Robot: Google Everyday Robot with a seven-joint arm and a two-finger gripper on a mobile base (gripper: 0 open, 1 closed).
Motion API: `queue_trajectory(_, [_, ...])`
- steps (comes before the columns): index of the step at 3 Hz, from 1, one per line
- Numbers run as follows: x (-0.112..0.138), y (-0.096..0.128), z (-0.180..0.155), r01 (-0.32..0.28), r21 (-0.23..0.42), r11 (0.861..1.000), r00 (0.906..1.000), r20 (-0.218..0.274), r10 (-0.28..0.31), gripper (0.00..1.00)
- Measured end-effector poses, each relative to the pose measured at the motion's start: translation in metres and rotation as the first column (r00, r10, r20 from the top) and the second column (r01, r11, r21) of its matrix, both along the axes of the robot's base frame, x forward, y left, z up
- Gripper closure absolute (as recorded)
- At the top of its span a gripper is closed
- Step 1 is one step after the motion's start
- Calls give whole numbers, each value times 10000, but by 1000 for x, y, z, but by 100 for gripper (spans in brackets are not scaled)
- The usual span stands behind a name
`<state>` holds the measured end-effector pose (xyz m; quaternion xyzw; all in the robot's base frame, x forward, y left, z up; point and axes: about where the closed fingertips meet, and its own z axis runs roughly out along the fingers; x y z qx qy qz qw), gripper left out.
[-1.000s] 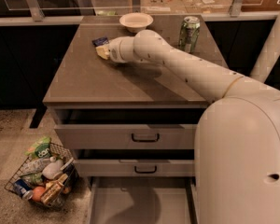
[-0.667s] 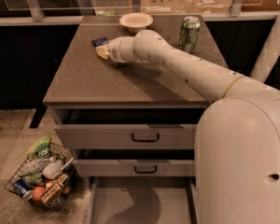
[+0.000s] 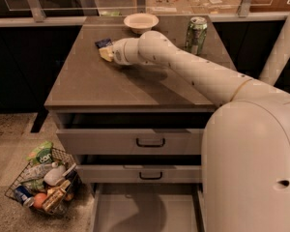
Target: Place rxbar blueberry into bottom drawer
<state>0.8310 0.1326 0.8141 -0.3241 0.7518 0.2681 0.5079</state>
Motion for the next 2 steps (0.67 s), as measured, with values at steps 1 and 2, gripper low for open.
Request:
queue_trajectory(1, [0,0,0,0,-1,10000,10000,1,0,100])
queue_trajectory(2, [0,0,0,-1,-1,10000,10000,1,1,100])
